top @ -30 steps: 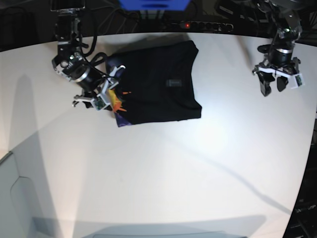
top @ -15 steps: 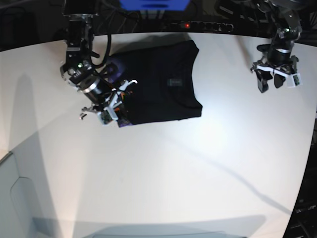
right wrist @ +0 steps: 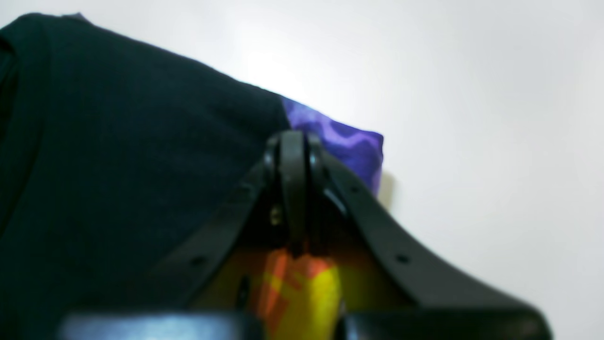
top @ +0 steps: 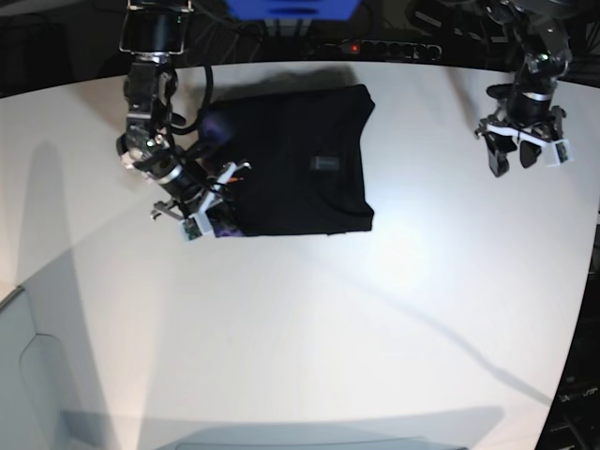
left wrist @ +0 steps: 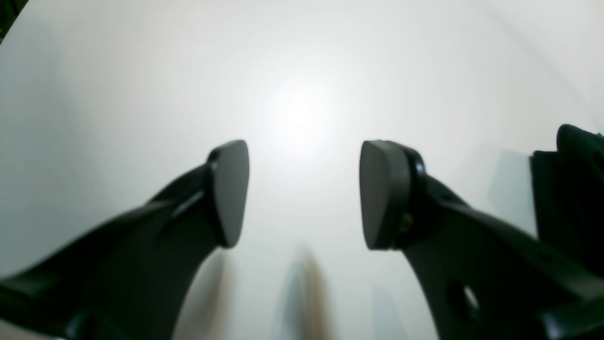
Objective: Fold the T-shirt properly
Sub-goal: 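Press and tuck the bundle edge with the right gripper, then withdraw, then grasp the bundle's side with the left gripper and pull it toward the right gripper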
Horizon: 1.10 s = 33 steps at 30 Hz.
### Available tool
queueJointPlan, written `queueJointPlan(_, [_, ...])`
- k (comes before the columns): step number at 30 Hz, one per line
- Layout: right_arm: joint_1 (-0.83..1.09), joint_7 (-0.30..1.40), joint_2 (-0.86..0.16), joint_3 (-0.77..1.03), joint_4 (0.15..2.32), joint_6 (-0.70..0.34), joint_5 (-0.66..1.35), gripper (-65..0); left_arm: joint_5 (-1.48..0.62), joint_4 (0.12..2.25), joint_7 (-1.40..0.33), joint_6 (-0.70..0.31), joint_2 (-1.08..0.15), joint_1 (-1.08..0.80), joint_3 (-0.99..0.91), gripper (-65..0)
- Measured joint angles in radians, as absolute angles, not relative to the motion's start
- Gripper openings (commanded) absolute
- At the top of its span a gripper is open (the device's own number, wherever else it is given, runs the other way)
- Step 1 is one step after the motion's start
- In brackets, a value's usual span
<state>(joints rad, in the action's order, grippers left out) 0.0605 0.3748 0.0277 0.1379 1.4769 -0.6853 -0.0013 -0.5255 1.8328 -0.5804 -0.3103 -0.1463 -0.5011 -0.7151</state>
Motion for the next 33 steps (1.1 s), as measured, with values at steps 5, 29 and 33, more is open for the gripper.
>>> queueJointPlan(5, [0.141, 0.382, 0.023, 0.181, 1.729, -0.684, -0.017, -65.0, -0.526, 1.833, -0.58, -0.31, -0.146, -0.499, -0.712, -28.8])
queueJointPlan(29, [0.429, 0.282, 0.05, 0.181, 1.745, -0.686, -0.014, -65.0, -0.792, 1.859, -0.575, -0.302, -0.104, -0.505, -0.544, -21.6])
queueJointPlan(33, [0.472, 0.211, 0.056, 0.213, 1.848, -0.685, -0.013, -65.0, -0.861, 1.859, -0.581, -0.303, -0.103, -0.505, -0.436, -21.5])
